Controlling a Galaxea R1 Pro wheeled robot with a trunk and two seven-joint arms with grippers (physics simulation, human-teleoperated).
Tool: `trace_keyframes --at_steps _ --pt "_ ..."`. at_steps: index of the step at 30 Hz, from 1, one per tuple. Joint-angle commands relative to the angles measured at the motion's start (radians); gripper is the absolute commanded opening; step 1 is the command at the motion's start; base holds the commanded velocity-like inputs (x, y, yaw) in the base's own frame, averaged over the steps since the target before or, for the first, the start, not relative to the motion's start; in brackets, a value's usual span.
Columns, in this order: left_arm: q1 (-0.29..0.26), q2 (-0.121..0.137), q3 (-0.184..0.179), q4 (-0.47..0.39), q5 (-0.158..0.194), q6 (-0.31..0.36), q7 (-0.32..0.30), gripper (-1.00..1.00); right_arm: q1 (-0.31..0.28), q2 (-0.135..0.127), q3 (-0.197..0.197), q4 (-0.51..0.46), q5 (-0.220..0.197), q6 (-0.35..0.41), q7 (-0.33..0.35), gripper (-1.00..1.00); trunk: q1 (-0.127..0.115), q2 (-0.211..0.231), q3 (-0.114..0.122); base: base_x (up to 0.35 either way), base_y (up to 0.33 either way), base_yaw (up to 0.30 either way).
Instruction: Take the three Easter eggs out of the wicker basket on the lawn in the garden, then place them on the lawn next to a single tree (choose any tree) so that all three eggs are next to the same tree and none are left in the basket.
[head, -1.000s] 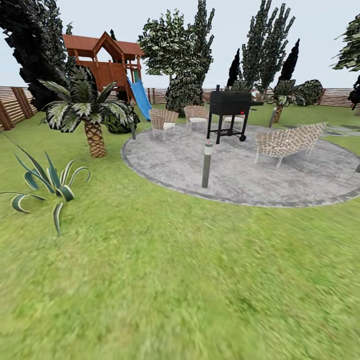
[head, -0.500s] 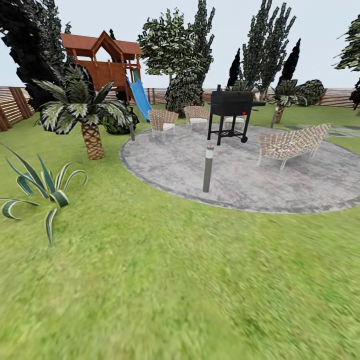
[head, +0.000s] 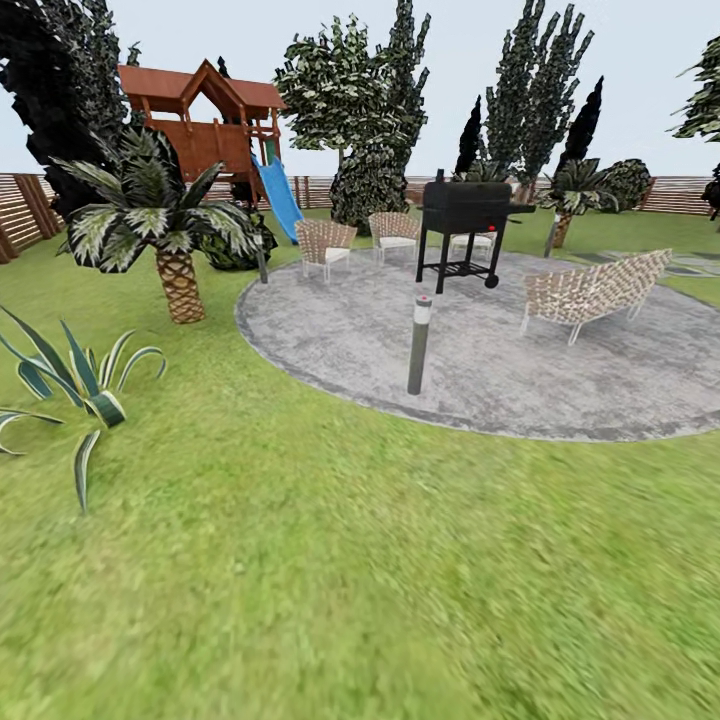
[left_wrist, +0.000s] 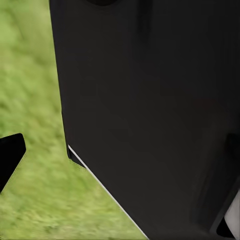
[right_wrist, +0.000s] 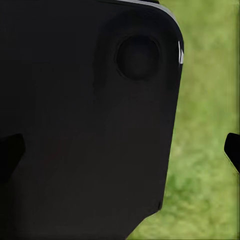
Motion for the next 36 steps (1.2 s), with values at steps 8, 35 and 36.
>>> trace_keyframes --at_steps 8,35,36 --pt "0.000 0.000 0.001 -0.001 0.001 0.001 0.000 1.00 -0.001 0.000 0.004 0.001 0.001 -0.003 0.000 1.00 0.001 0.000 -0.001 0.334 0.000 0.000" --pt "0.000 0.000 0.001 -0.001 0.001 0.001 0.000 1.00 -0.001 0.000 0.004 0.001 0.001 -0.005 0.000 1.00 0.001 0.000 -0.001 0.334 0.000 0.000" --pt "0.000 0.000 0.001 -0.001 0.001 0.001 0.000 1.00 -0.001 0.000 0.004 0.001 0.001 -0.005 0.000 1.00 0.001 0.000 -0.001 0.334 0.000 0.000"
